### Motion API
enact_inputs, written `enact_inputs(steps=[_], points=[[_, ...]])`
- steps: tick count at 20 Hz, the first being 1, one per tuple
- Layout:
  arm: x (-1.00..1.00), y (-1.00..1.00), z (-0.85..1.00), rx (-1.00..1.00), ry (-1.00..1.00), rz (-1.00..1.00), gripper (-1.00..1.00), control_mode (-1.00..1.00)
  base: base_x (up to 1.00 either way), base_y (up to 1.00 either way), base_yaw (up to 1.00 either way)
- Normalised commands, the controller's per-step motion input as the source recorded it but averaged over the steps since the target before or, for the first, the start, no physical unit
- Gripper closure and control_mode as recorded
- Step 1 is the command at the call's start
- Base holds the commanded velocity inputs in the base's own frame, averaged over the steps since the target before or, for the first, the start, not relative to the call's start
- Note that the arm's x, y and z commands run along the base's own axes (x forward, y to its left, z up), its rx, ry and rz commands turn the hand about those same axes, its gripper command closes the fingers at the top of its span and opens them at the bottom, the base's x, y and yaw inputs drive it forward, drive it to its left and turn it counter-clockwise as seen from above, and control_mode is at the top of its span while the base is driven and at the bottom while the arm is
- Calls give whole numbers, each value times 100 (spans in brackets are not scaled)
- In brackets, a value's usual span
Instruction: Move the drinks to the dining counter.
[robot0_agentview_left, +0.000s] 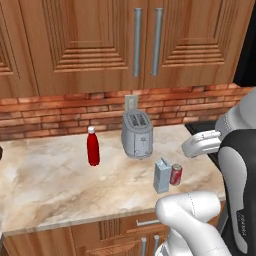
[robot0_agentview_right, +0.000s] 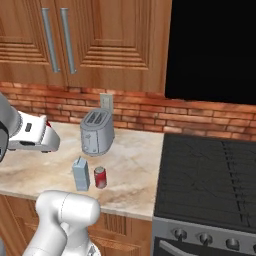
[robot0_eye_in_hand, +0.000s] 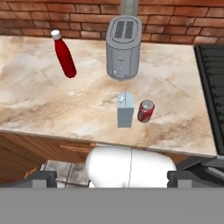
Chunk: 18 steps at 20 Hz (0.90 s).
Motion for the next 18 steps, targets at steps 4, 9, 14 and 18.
enact_inputs(steps=[4,9,14,18], points=[[0,0,0,0,0,0,-100,100,45,0,-9],[0,0,0,0,0,0,-100,100,35,0,-7],[7,-3,-21,2,0,-6,-100,-100,0,0,0],[0,-1,-29,1,0,-6,-100,-100,0,0,0]])
